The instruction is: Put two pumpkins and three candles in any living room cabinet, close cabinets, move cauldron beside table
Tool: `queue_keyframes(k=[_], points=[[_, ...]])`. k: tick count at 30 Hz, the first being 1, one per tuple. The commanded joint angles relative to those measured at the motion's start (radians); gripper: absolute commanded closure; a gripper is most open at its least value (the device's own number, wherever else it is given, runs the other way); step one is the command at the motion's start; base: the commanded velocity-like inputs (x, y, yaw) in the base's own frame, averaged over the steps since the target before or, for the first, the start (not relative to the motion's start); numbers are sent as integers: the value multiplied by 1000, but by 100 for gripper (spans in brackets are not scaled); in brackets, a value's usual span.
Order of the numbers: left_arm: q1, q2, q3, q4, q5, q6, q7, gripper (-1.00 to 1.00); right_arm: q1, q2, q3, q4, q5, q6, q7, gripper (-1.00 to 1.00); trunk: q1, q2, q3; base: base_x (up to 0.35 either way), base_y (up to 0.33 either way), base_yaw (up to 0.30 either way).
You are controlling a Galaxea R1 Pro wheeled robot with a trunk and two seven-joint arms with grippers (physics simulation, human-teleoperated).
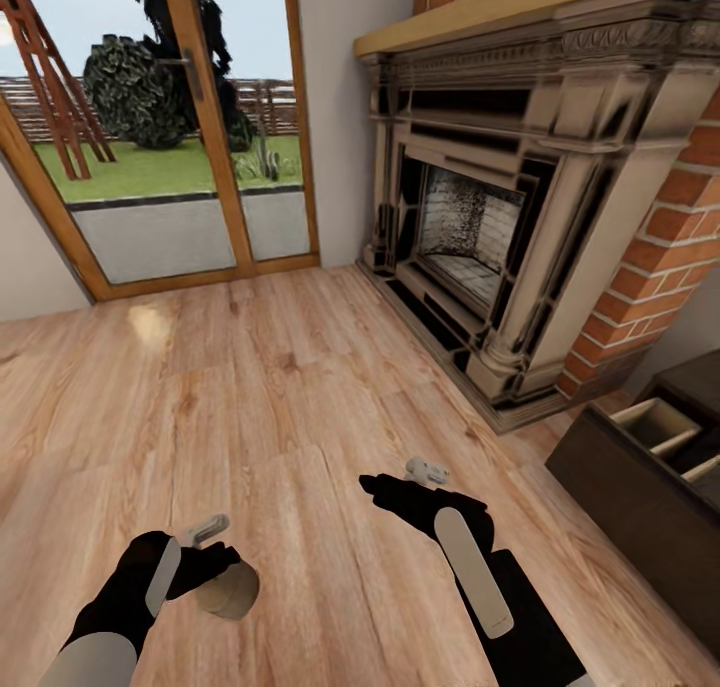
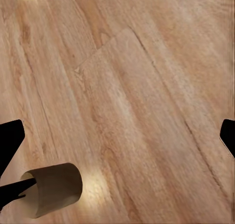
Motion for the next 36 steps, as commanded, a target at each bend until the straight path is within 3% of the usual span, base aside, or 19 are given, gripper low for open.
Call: queue_keyframes(k=[1, 22, 33, 36], points=[[0, 0, -1, 0, 0, 0, 1, 100, 0, 0, -1, 0, 0, 0, 0, -100, 0, 0, 1, 0, 7, -245], [0, 0, 0, 0, 0, 0, 2, 100, 0, -3, -4, 7, 0, -1, 0, -100, 0, 0, 22, 0, 1, -246], [0, 1, -1, 1, -8, 0, 13, 100, -1, 0, -5, 13, 1, -3, -8, -100, -42, 77, 63, 0, 0, -261], [0, 3, -1, 1, -10, -8, 30, 100, -6, 0, -6, 27, 2, 1, -48, -100, -54, 98, 73, 0, 0, -250]])
